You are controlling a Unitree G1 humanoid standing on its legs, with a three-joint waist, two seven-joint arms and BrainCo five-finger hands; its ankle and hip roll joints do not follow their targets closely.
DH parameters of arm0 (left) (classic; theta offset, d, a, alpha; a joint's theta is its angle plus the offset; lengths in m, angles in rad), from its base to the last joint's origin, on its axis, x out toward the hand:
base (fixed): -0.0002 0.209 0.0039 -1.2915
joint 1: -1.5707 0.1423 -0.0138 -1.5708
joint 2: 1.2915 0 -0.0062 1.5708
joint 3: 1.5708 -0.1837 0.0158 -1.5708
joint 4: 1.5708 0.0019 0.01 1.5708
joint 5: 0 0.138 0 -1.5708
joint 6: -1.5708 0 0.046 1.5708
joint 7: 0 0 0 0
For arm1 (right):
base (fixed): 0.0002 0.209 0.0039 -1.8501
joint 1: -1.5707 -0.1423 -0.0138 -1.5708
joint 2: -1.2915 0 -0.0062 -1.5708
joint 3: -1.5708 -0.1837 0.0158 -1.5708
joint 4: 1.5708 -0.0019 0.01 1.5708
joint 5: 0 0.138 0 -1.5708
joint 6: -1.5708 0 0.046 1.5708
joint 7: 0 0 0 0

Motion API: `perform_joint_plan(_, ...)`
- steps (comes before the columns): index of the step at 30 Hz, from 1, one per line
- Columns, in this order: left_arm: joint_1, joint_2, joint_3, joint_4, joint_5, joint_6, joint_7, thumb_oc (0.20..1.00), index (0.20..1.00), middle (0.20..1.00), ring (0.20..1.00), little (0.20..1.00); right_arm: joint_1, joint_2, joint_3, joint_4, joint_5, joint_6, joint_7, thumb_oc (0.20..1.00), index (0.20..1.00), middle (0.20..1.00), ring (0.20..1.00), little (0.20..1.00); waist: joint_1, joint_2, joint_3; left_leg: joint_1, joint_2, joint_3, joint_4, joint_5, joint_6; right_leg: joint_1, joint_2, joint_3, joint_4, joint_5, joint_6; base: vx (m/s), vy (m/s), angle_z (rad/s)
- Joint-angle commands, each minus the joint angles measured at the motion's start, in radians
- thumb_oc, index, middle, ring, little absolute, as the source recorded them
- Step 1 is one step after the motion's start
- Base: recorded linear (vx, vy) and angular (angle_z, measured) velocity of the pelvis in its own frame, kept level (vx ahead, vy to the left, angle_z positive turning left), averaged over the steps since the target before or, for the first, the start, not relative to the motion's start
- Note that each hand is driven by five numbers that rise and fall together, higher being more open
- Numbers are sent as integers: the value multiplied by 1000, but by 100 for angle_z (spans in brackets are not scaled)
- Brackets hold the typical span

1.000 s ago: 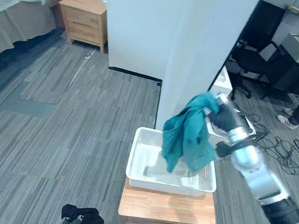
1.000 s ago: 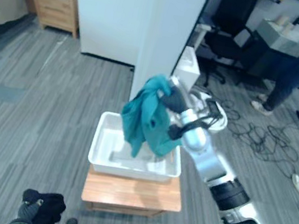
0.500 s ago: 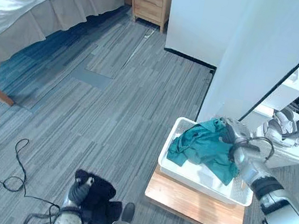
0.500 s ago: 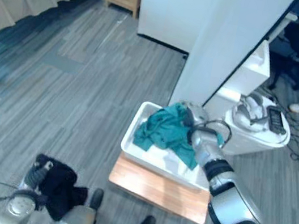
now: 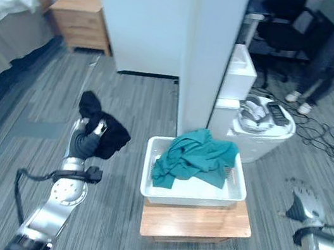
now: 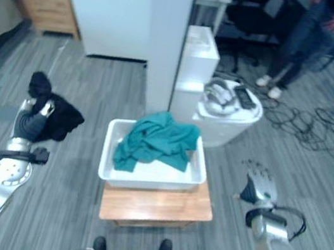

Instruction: Tidy up the quilt and then pick up the clothes from the bed and put them into the laundry hamper.

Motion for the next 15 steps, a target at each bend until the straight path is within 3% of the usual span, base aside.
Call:
perform_joint_plan(1,-103,-18,-65,58,87,-36,27,200,200,200,200,200,-59,-37,-2,24,33,-25,-22,1000,1000,1000,1000,1000,-5,30,-46,26,20,50,2,-51,-39,84,-45,-47,24,-160,88,34,-10,-27)
perform_joint_plan(5,-184,-48,-121,101,109,-16,15,200,200,200,200,200,-9,-26,1,44,42,-22,-8,1000,1000,1000,1000,1000,-61,36,-48,47,26,91,2,-62,-41,78,-46,-11,13,-152,95,20,-7,-29)
perform_joint_plan(12,-225,-86,-156,170,110,-2,15,200,200,200,200,200,-35,-3,27,57,64,-18,-9,1000,1000,1000,1000,1000,-91,33,-48,43,32,125,2,-56,-42,49,-42,24,9,-137,97,-2,-10,-21)
perform_joint_plan(15,-245,-144,-171,369,144,49,58,200,200,200,200,200,-35,47,66,94,106,-17,12,1000,1000,1000,1000,1000,-106,20,-35,36,36,134,2,-57,-43,36,-37,35,10,-135,97,0,-17,-14)
